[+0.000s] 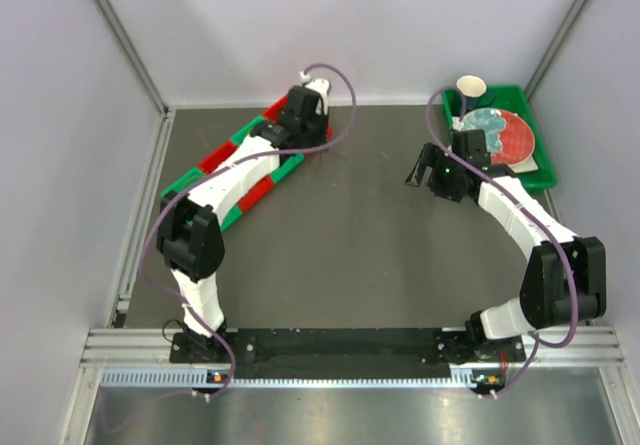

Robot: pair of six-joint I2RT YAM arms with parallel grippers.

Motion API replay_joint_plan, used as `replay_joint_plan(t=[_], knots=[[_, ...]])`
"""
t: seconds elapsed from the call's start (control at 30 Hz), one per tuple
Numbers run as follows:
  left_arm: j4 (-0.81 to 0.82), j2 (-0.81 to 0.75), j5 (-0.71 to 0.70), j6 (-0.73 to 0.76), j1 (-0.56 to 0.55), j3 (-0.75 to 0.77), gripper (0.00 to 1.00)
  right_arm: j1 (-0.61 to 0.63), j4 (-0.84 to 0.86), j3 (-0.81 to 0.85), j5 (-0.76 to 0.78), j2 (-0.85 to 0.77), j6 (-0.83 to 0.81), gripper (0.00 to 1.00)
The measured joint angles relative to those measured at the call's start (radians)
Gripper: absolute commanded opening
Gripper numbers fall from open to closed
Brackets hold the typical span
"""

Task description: Untangle the cables

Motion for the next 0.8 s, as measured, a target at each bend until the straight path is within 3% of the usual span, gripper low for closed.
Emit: replay_joint_plan(t=[0.3,0.63,0.8], knots=[[0.055,0.013,0.040,-0.091,0.100,0.211,0.00,0.000,0.000,0.000,0.004,0.000,0.000,0.87],[0.045,0.208,0.039,-0.091,0.108,0.600,0.00,0.000,-0.001,0.000,0.009,0.015,0.000,0.87],[0.050,0.224,0.046,-0.089,0.117,0.689,0.00,0.003,-0.001,0.000,0.011,0.016,0.000,0.87]])
